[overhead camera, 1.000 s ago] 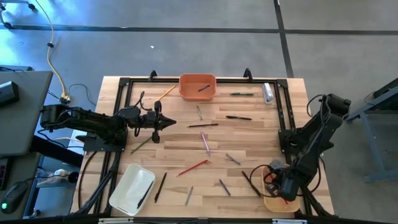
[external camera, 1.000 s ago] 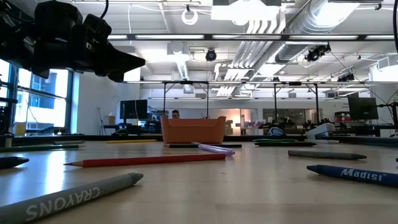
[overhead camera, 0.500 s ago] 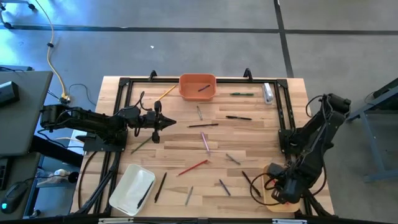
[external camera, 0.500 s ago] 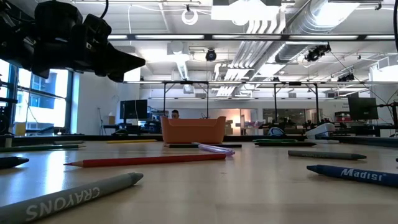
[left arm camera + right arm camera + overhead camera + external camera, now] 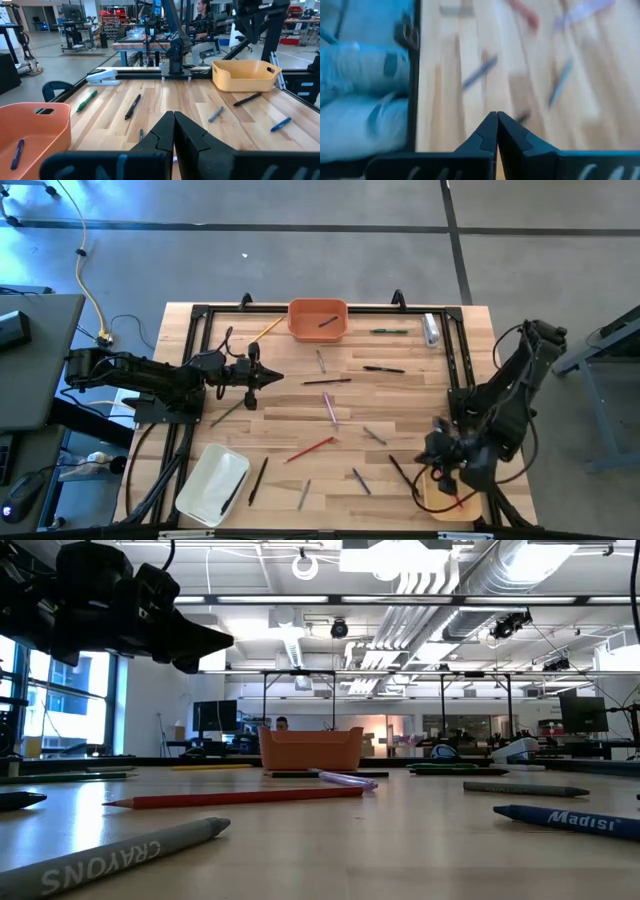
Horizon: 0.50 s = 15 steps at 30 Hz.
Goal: Sort crayons/erasers/pens/pencils in bins
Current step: Put the violet pen into the white bin
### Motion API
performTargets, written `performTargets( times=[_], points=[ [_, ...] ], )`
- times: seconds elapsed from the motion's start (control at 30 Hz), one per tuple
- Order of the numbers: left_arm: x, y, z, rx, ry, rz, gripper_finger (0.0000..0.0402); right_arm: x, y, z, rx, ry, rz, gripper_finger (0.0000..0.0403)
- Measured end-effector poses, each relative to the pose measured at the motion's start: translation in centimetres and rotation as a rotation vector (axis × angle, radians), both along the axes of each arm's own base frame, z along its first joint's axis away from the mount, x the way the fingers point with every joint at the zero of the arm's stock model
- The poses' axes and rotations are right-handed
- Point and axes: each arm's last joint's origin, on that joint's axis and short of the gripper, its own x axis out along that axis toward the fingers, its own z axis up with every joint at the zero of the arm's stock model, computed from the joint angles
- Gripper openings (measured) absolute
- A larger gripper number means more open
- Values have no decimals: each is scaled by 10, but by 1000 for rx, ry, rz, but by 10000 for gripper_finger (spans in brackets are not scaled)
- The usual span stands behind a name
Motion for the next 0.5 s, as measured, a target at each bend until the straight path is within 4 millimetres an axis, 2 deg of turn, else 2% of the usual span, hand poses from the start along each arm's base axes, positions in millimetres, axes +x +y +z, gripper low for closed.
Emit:
performTargets(
  times=[0.17,0.3,0.5],
  points=[
    [0,0,-1,-3,6,0,0,21,-25,-19,-57,-263,111,0],
    [0,0,-3,-9,25,0,0,37,-55,-40,-77,-501,161,0],
    [0,0,-4,-20,42,1,0,50,-101,-70,-187,-746,115,0]
  ],
)
